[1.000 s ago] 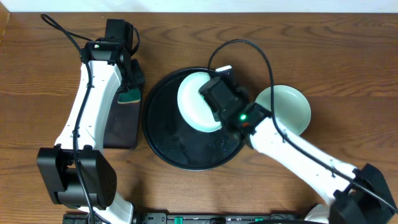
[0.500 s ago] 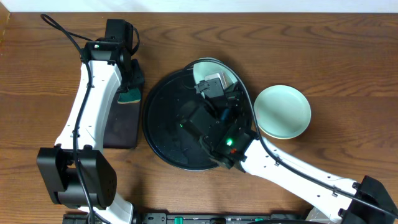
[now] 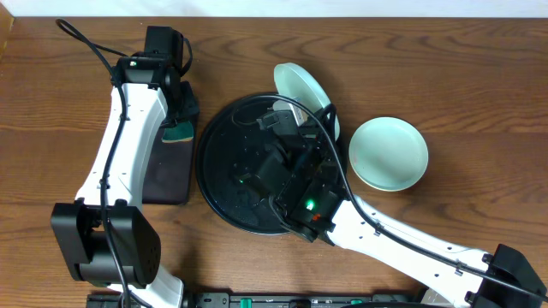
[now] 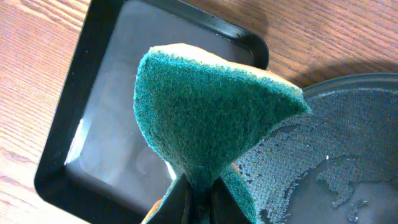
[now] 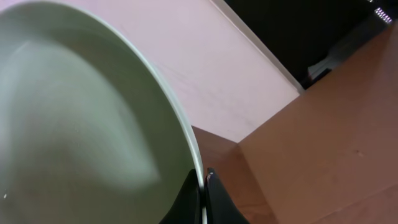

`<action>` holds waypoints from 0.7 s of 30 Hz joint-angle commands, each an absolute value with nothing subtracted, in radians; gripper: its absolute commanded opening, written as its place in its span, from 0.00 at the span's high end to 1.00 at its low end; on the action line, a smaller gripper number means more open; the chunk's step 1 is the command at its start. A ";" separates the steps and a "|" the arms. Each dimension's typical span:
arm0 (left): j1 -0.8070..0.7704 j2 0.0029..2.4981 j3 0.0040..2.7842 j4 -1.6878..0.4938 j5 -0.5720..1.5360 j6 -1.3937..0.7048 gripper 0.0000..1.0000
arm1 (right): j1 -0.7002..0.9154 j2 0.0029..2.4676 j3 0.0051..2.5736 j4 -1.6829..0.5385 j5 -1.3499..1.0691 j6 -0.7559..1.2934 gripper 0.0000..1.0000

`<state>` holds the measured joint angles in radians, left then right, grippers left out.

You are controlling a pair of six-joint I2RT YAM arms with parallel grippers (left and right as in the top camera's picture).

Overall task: Clean dirty plates on tray and stack at the side
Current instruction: 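Lift the last green plate with the right gripper and carry it right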

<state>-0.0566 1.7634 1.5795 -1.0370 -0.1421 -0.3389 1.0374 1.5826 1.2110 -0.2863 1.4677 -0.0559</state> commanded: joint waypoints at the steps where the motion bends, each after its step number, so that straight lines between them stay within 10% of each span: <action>1: -0.056 1.758 1.592 -1.039 -0.166 -0.326 0.93 | 1.047 1.560 1.230 -0.282 1.489 -0.080 0.99; 21: -0.056 1.758 1.592 -1.047 -0.166 -0.326 0.93 | 0.746 1.545 1.216 -0.617 0.224 0.394 0.99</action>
